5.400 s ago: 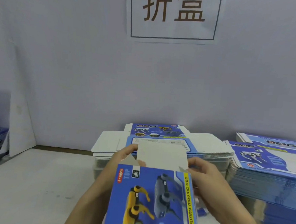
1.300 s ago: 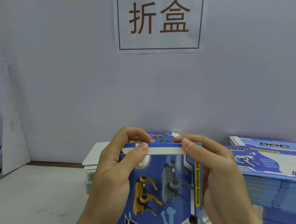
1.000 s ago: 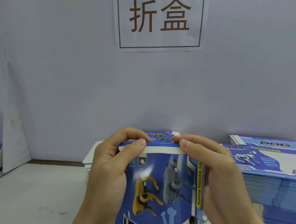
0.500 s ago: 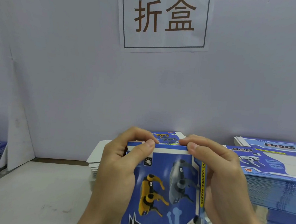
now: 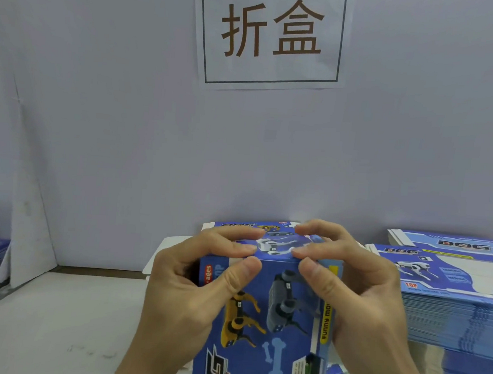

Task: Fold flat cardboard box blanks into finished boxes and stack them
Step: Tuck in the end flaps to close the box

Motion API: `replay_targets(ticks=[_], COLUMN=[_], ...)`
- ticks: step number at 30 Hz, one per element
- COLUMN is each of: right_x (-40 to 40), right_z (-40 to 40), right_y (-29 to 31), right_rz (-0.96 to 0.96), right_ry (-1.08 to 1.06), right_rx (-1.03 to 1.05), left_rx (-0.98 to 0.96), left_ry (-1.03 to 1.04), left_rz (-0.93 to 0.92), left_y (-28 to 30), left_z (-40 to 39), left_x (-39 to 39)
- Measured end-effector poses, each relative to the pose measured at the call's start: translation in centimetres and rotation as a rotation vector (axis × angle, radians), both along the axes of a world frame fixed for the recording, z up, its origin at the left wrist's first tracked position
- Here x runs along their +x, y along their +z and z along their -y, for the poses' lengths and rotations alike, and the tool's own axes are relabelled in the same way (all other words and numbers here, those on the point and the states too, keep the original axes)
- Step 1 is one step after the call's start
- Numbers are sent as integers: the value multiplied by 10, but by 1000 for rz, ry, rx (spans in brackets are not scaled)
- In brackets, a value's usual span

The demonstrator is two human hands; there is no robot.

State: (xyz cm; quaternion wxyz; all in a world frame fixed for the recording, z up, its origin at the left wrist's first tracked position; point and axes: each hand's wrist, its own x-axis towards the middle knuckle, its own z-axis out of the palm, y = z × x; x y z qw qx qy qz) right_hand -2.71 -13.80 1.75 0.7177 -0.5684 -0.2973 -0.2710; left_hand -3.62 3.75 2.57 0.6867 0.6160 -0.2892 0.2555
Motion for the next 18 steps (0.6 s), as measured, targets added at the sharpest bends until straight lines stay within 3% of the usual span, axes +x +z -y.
replay_targets(ticks=[7, 13, 15, 18], right_x=[0, 1, 0, -1], right_z=[-3, -7, -6, 0], right_y=[-2, -7, -3, 7], right_rz=[-18, -9, -49, -108], right_ry=[-18, -113, -191, -436], right_rx=[41, 29, -30, -82], left_rx=[115, 92, -63, -491], left_ry=[177, 226, 347, 587], left_rz=[144, 187, 174, 138], left_y=[2, 2, 1, 3], left_z=[0, 0, -4, -20], left_x=[-1, 2, 7, 18])
